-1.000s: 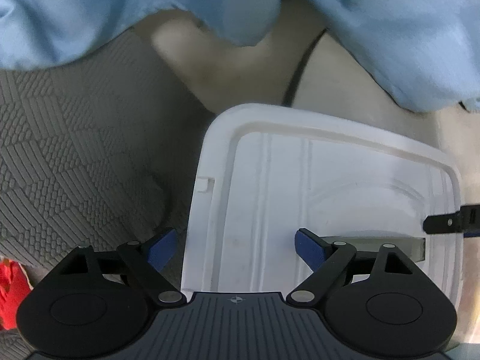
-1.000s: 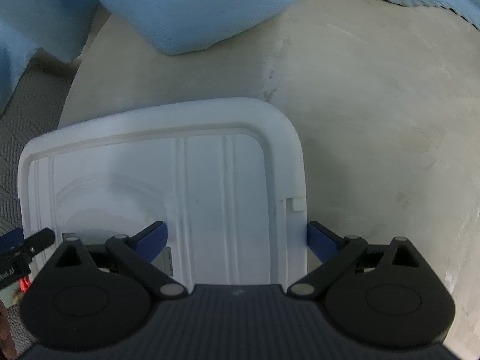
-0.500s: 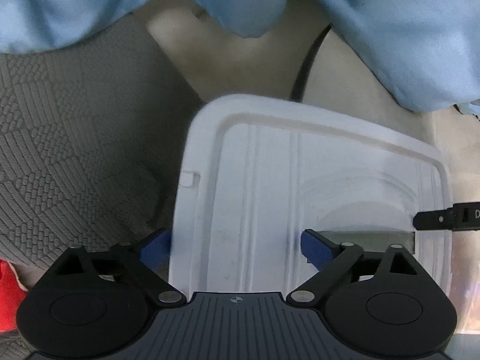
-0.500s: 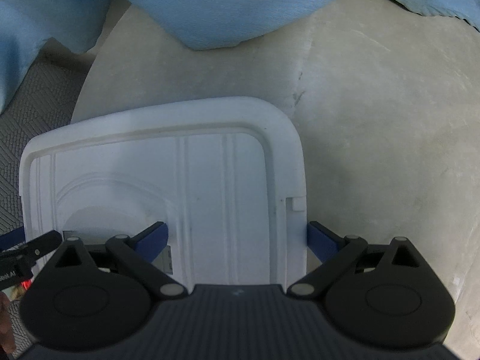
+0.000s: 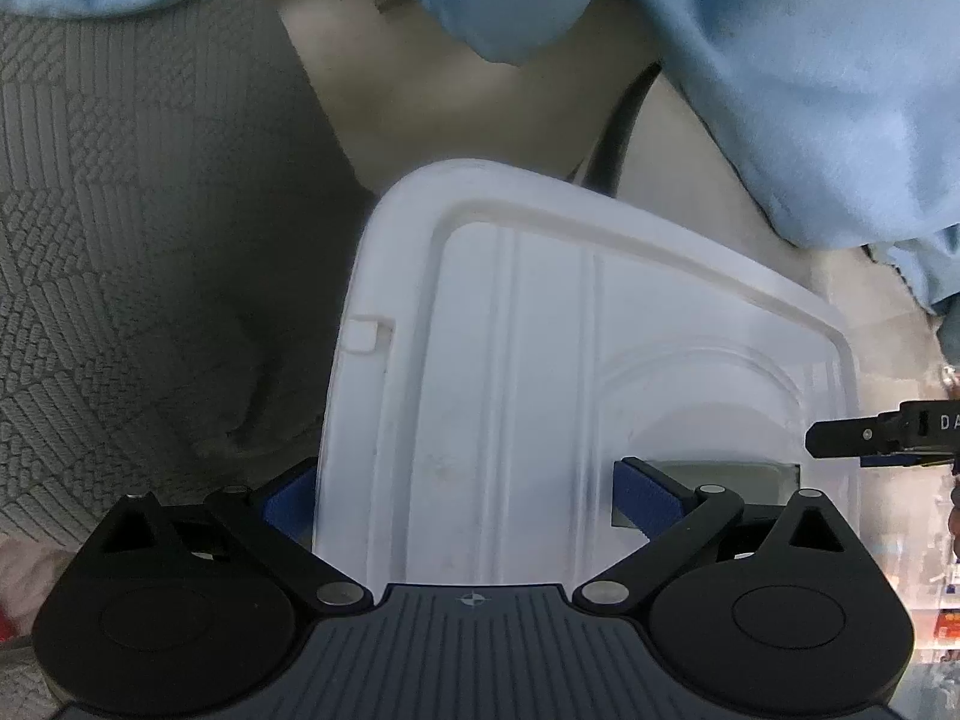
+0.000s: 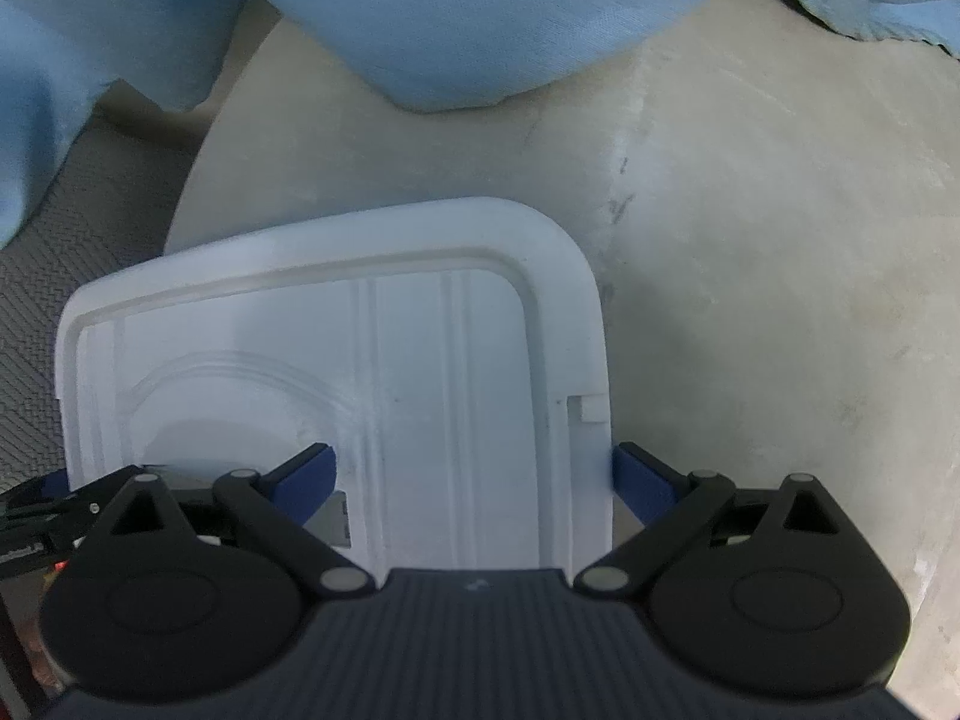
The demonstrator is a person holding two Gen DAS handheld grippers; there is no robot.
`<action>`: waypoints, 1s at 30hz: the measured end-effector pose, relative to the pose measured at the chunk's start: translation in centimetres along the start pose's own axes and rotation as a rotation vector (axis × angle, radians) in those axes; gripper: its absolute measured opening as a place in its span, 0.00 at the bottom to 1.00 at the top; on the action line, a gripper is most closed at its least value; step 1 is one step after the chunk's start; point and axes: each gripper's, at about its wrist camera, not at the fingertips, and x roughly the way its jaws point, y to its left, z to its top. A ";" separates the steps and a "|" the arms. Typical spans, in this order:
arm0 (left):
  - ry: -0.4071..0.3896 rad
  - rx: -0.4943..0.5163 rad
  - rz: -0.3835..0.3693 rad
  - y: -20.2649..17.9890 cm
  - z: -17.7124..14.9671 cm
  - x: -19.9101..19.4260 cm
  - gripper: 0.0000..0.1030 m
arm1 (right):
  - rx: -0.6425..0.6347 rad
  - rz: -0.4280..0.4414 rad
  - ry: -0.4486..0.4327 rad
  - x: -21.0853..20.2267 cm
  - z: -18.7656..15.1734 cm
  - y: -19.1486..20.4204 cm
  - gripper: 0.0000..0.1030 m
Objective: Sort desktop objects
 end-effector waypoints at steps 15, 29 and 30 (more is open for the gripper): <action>-0.035 0.043 -0.163 2.5 -0.6 0.6 0.91 | -0.066 0.052 0.027 -1.4 -0.3 -0.4 0.96; -0.086 0.007 -0.275 4.9 -1.2 1.8 0.91 | -0.076 0.160 0.046 -1.2 -1.0 -0.5 0.95; -0.089 0.005 -0.279 5.0 -1.3 1.9 0.91 | -0.079 0.163 0.043 -1.3 -1.1 -0.5 0.95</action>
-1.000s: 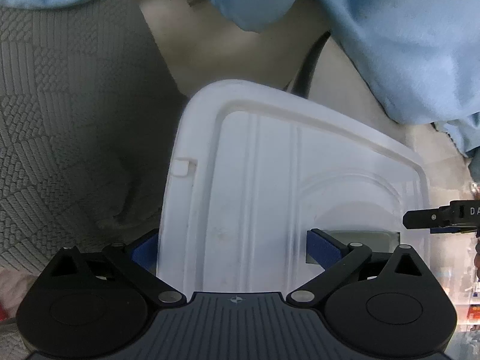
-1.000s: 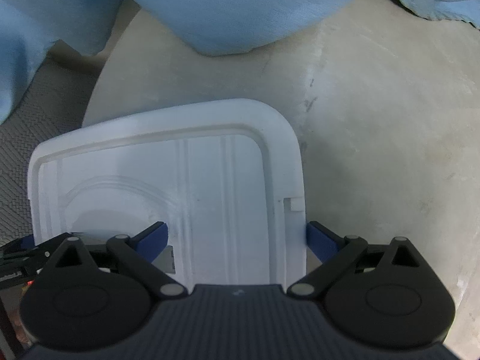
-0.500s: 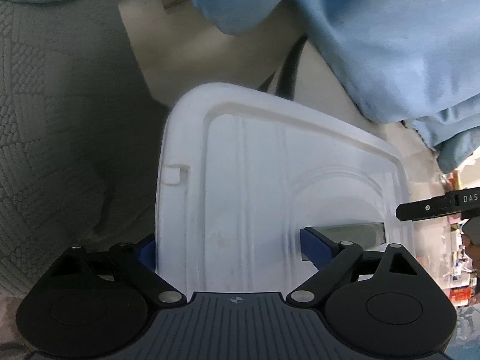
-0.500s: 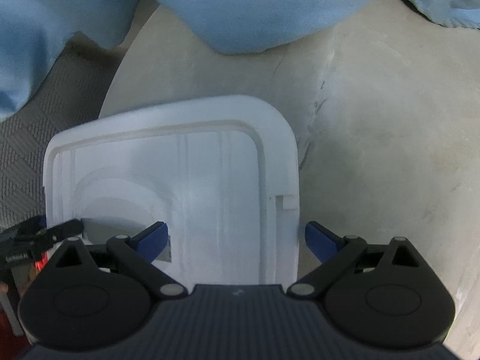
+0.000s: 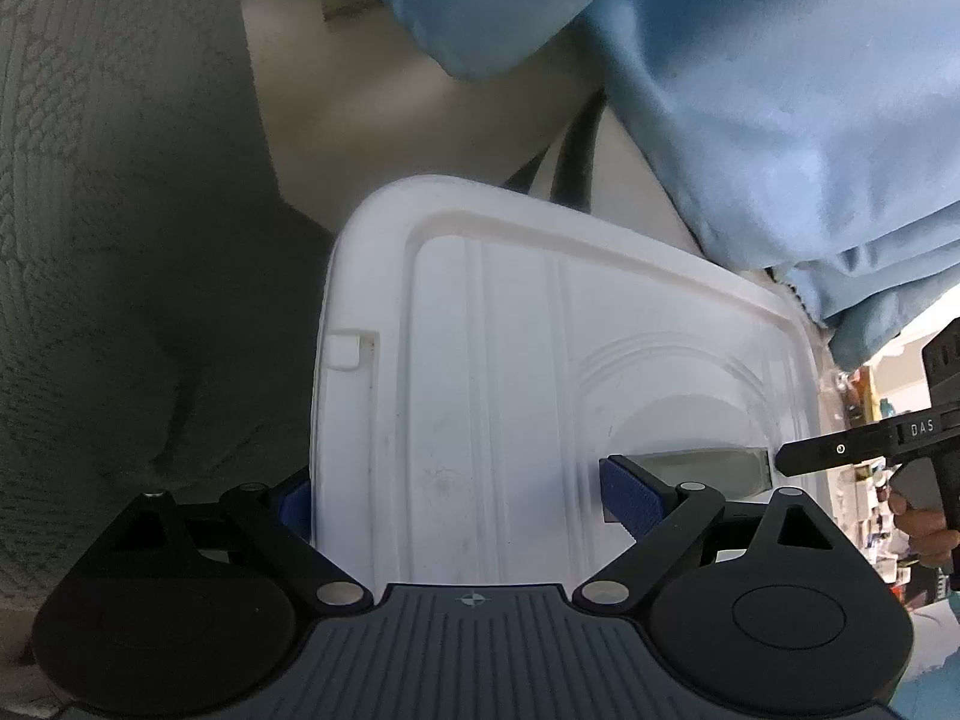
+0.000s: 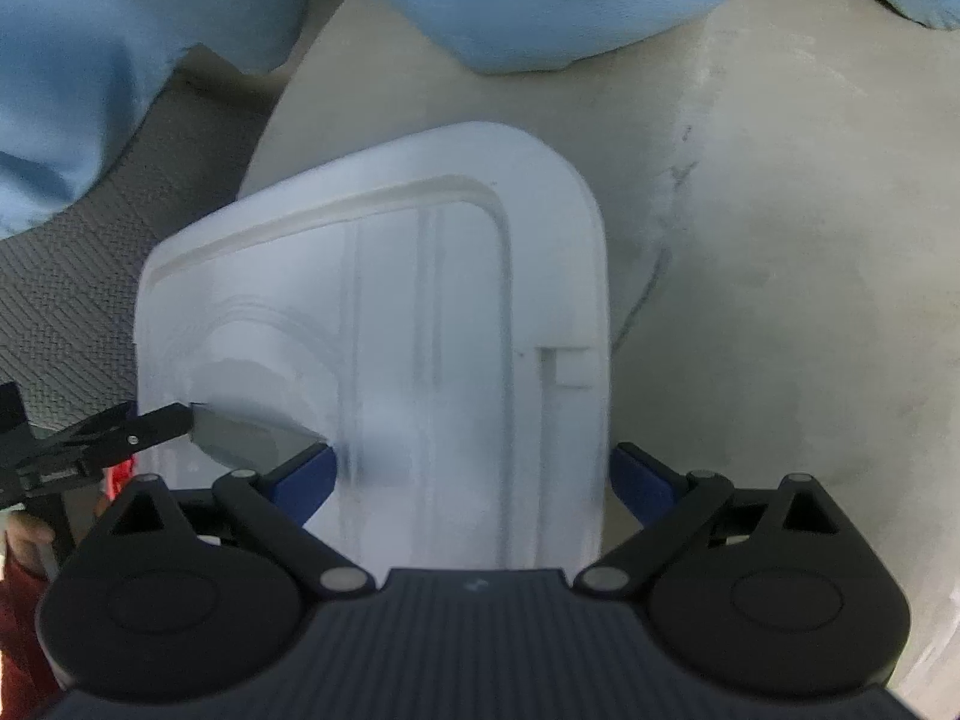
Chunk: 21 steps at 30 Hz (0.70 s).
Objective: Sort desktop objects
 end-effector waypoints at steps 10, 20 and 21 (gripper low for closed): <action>-0.012 -0.017 -0.019 0.3 -0.2 0.1 0.91 | -0.036 -0.005 -0.032 0.3 -0.4 0.7 0.94; 0.001 -0.017 0.025 -2.0 -0.3 -0.1 0.95 | -0.001 -0.026 -0.045 0.4 -0.4 0.1 0.94; 0.001 -0.014 0.028 -2.2 -0.1 -0.3 0.95 | -0.003 -0.025 -0.050 0.4 -0.3 0.2 0.94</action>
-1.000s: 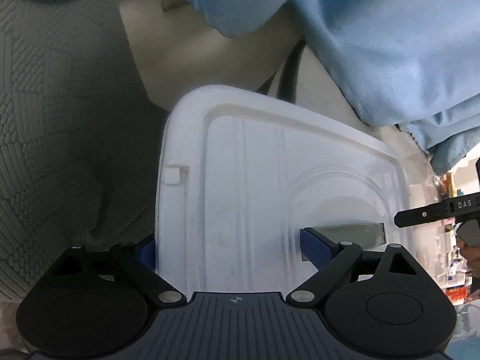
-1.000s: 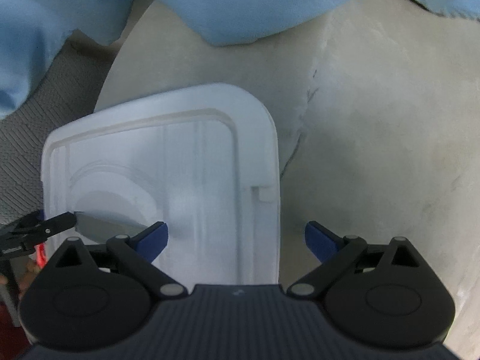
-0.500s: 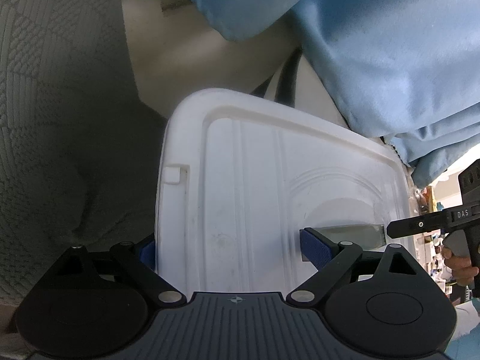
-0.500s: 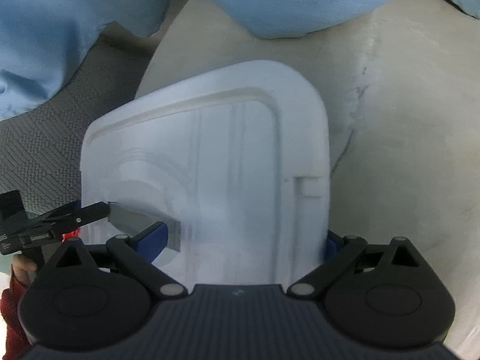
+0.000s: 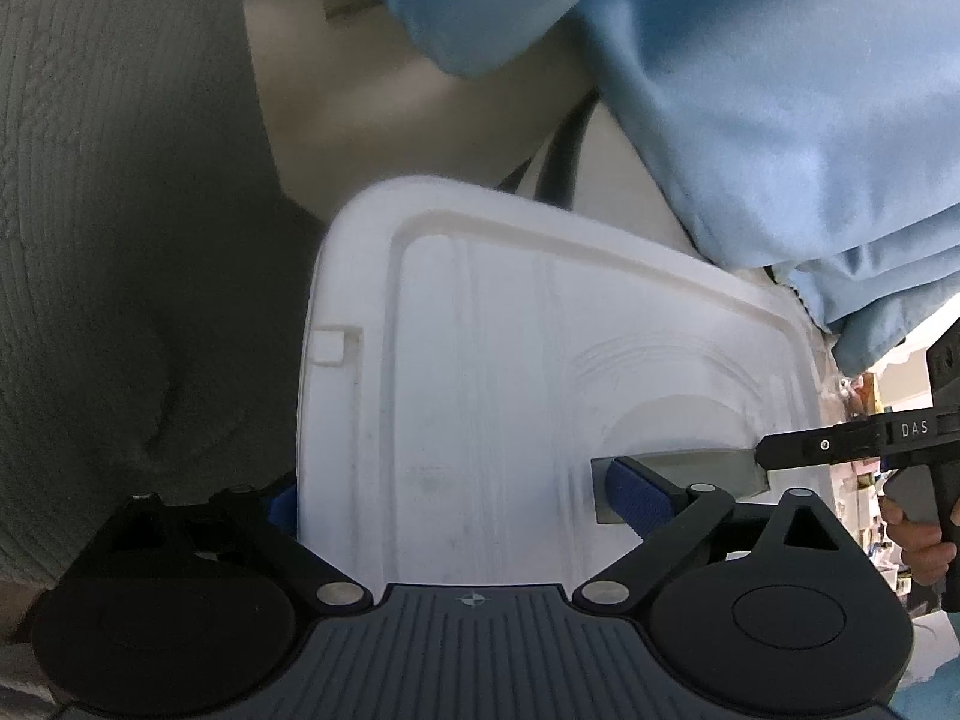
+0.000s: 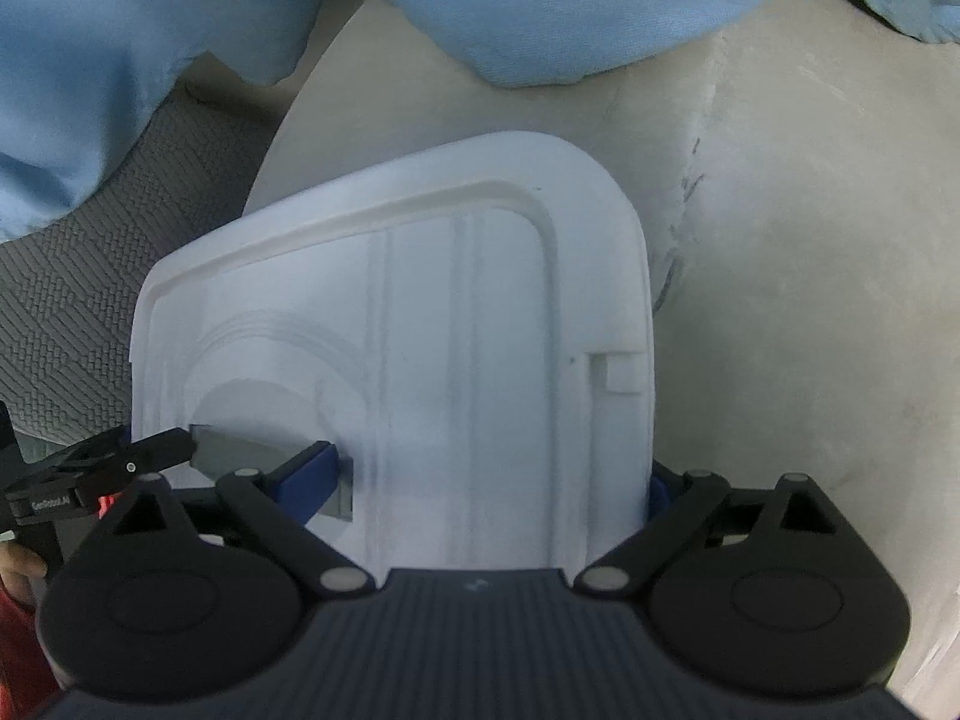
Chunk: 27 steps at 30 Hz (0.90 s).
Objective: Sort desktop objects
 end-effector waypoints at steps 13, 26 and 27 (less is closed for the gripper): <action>-0.053 0.049 0.039 -5.2 2.8 -4.4 0.95 | 0.015 0.038 -0.097 -6.3 -0.1 0.0 0.94; -0.099 0.135 0.063 -13.3 4.4 -9.0 0.95 | 0.086 0.069 -0.220 -13.7 -2.8 -2.2 0.94; -0.104 0.146 0.066 -14.0 4.4 -9.3 0.95 | 0.094 0.072 -0.229 -13.9 -2.8 -2.1 0.94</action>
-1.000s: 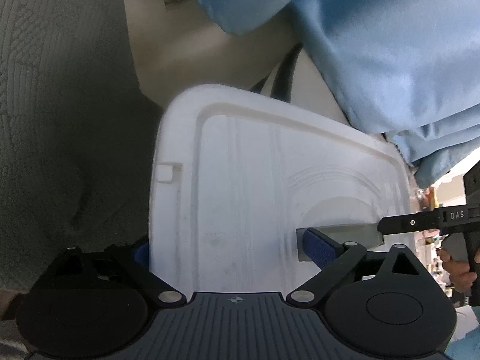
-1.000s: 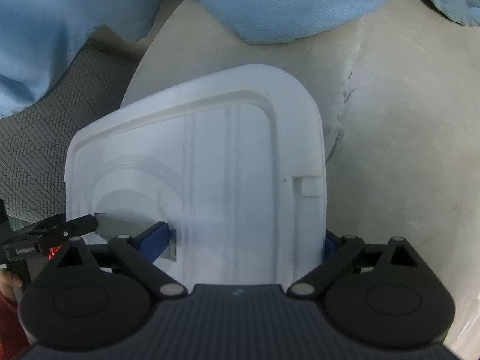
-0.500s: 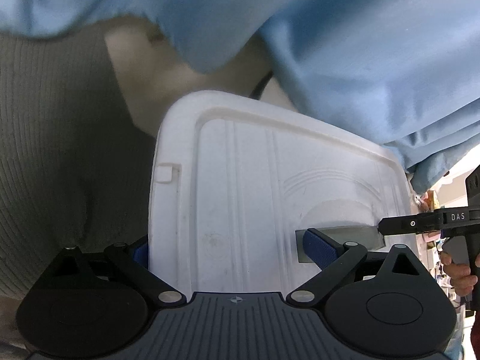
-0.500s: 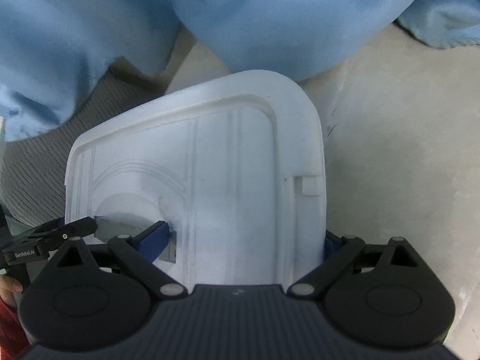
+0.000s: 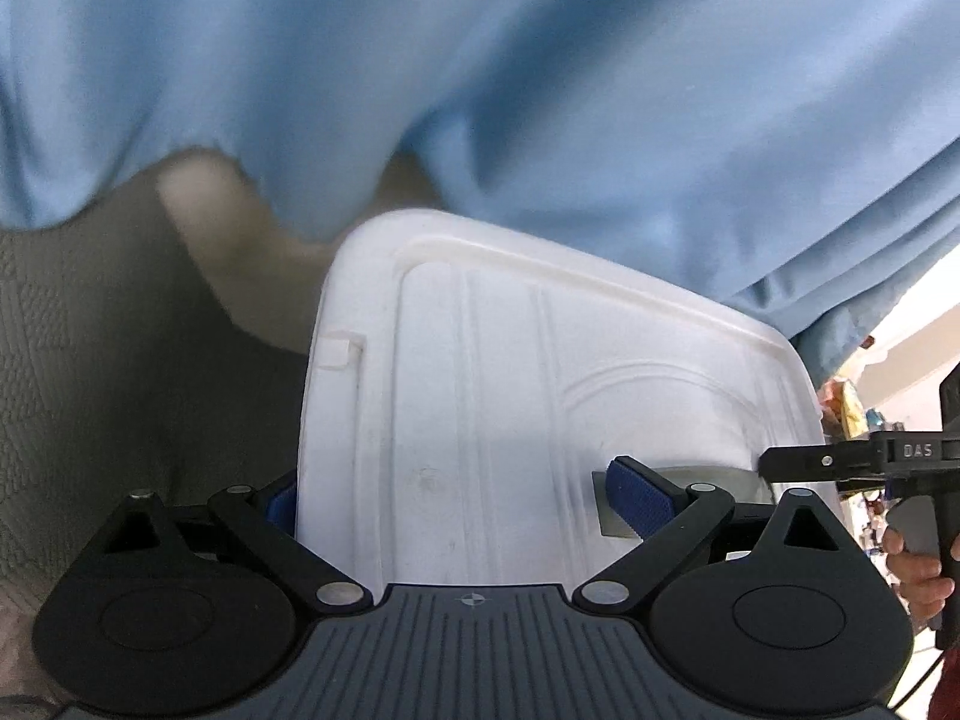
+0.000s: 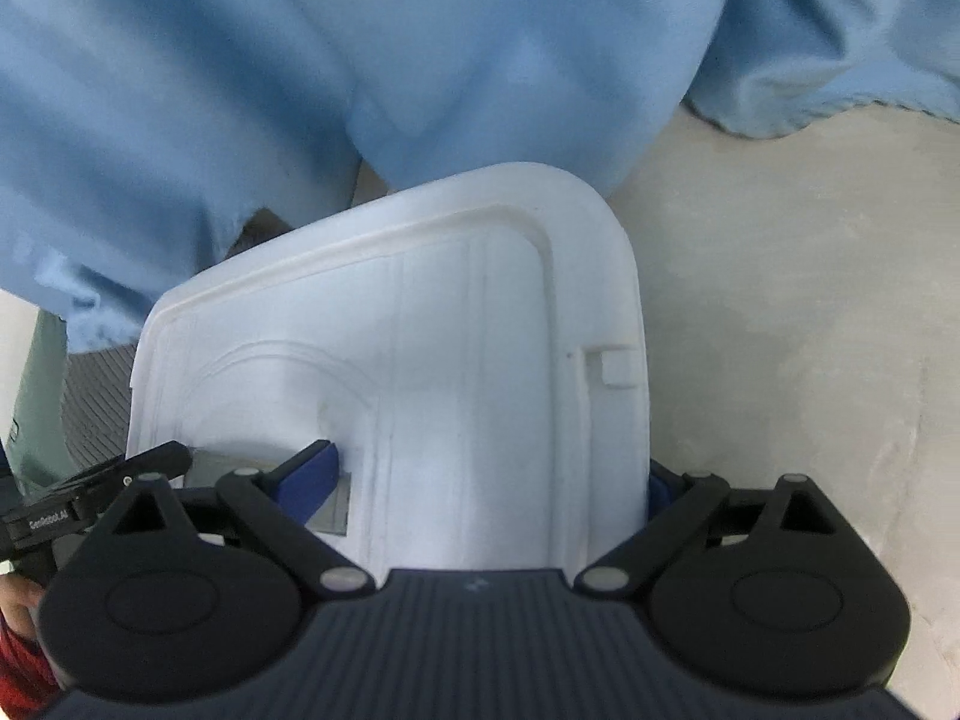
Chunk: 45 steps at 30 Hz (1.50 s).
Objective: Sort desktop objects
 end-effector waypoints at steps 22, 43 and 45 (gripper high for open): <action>-0.083 0.065 0.047 -6.4 1.9 -4.9 0.95 | 0.004 0.054 -0.101 -4.6 -0.8 -2.2 0.95; -0.108 0.138 0.045 -10.9 0.1 -9.8 0.95 | 0.035 0.082 -0.162 -4.9 -4.1 -5.6 0.95; -0.109 0.143 0.044 -11.4 -0.3 -10.3 0.95 | 0.039 0.083 -0.168 -4.9 -4.6 -5.9 0.95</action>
